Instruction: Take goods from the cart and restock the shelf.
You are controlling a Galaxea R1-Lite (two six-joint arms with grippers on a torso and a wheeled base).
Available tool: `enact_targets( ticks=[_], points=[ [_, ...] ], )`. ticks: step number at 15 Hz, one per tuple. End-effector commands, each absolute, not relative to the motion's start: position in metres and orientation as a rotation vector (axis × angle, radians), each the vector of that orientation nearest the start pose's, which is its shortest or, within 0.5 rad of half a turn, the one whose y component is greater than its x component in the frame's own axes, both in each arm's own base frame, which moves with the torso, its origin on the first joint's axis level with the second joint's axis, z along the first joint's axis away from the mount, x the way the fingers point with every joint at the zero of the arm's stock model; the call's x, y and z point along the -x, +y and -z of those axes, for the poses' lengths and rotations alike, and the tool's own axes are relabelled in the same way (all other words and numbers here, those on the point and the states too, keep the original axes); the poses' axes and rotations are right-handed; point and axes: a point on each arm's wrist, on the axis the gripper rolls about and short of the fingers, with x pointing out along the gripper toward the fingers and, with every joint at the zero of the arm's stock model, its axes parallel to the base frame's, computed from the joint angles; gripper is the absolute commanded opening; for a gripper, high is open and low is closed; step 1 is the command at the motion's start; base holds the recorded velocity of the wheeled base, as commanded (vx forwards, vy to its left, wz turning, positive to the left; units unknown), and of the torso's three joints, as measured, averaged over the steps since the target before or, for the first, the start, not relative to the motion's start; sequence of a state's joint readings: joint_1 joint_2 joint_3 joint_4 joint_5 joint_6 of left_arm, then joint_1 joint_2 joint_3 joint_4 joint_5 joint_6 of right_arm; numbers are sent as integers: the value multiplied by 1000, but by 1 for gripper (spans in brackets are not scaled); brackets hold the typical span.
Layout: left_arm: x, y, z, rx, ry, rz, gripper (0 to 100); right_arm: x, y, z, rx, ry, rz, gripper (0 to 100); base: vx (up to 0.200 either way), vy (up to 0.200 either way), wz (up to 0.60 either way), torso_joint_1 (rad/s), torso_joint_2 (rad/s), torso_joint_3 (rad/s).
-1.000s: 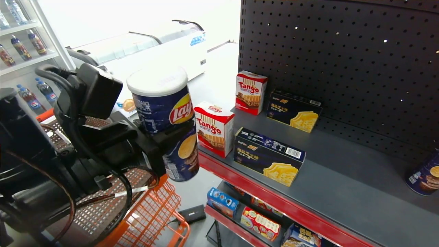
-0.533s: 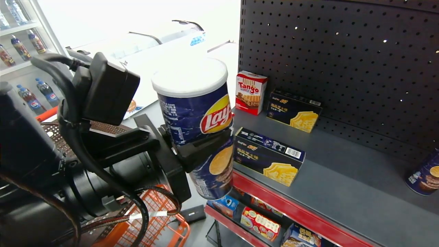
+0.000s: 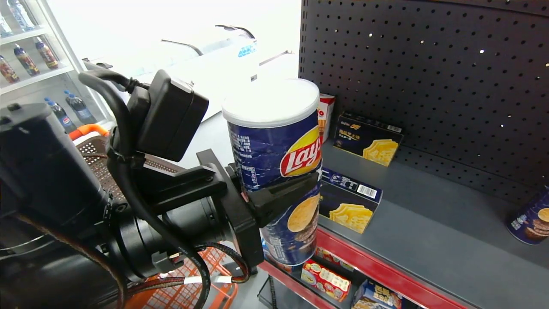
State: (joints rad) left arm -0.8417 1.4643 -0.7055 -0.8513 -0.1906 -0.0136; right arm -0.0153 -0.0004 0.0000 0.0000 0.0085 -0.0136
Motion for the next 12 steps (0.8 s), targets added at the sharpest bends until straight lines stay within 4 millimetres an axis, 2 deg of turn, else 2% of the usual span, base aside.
enact_targets(
  ticks=[1, 6, 12],
  points=[
    [-160, -191, -245, 53, -90, 1048, 0, 23, 1, -75, 12, 0, 6, 100, 0, 0, -600, 7, 2, 2],
    [-160, -197, -261, 87, -129, 1096, 0, 23, 1, -75, 14, 0, 6, 100, 0, 0, -600, 1, 2, 0],
    [-162, -198, -261, 87, -129, 1095, 0, 23, 1, -75, 14, 0, 6, 100, 0, 0, -600, 2, 2, 3]
  ],
)
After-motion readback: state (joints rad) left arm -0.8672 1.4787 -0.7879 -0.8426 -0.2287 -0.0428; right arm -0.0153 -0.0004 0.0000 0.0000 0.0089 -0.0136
